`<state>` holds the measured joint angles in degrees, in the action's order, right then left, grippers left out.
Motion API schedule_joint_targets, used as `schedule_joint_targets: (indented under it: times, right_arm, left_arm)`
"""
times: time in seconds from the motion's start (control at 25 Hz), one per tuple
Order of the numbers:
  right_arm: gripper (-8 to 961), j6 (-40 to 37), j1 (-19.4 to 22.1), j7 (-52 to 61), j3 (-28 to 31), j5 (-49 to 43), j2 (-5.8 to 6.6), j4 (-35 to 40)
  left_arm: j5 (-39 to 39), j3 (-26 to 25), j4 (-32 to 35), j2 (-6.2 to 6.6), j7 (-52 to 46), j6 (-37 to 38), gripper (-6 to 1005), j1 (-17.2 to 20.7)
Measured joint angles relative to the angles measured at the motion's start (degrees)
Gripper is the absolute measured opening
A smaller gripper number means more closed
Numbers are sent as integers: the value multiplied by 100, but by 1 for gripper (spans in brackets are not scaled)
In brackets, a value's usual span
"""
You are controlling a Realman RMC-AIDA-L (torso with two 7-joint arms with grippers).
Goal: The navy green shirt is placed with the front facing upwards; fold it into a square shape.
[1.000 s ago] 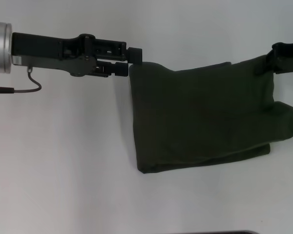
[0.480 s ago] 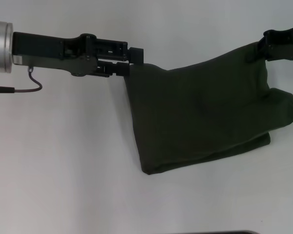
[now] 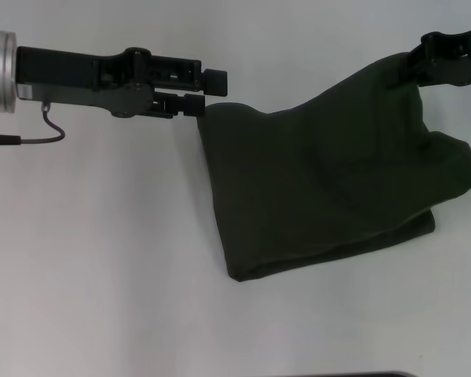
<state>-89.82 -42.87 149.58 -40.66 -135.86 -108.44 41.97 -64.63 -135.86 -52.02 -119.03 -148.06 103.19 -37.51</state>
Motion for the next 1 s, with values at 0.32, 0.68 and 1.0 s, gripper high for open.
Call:
schedule_joint_targets:
  times: [0.32,0.68,1.0]
  right_arm:
    - [56,866,-26,-202,-159,-166,-123,-278]
    - [60,1213,-157,-110,-653,-177,-94,-707]
    - [134,1021,-80,93,-625,-178,118,-697]
  left_arm:
    - [-84,-11,22,4,-1,-2,677,-2]
    - [-85,-11,31,0,-18,4,673,3]
    - [-85,-11,34,-5,17,-1,669,12]
